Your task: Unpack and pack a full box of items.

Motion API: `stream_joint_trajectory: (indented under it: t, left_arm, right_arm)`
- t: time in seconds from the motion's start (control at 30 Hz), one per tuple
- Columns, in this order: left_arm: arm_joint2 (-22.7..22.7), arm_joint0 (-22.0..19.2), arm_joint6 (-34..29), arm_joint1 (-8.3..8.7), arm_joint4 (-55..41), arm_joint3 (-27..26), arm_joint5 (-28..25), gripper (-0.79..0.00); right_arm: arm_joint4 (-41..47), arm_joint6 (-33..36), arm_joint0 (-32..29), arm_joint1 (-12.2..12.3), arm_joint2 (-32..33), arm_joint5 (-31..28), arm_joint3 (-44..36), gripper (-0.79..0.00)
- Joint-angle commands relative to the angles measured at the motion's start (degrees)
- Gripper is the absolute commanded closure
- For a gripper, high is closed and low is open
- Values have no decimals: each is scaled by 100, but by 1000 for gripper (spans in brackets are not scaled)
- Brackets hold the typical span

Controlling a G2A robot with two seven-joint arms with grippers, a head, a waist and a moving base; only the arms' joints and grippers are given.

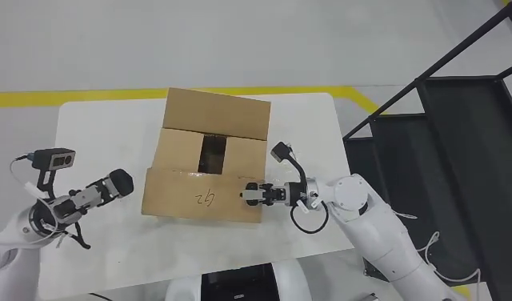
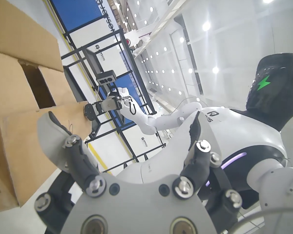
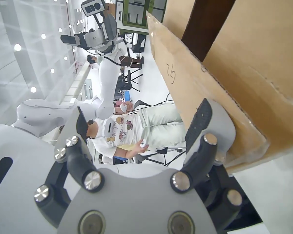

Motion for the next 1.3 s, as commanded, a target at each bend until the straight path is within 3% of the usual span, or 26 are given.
stream_joint_trajectory:
  t: [0.0,0.17,0.47,0.8,0.93,1.07,1.27]
  left_arm:
    - [176,-60,-38,-8,100,111,39,-785]
    - [566,-198,-15,-19,561,339,16,-785]
    - [886,-334,754,-21,1204,590,-753,-785]
    - [1390,-651,1107,26,1622,820,-1107,-785]
    - [1443,-680,1145,70,1622,810,-1144,-785]
    - [1436,-652,1141,122,1575,774,-1140,-785]
    - [1449,-576,1157,191,1536,705,-1156,-785]
  right_arm:
    - [-94,-51,7,7,1,-12,-5,-785]
    - [-85,-154,19,19,38,-54,-51,-785]
    - [-104,-167,122,25,-32,-68,-65,-785]
    - [66,-276,165,31,-36,-190,-33,-785]
    - [79,-732,216,50,281,-383,7,-785]
    - [-480,-1541,495,58,607,-328,152,-785]
    - [-1433,-2307,1471,-46,337,-22,1266,-785]
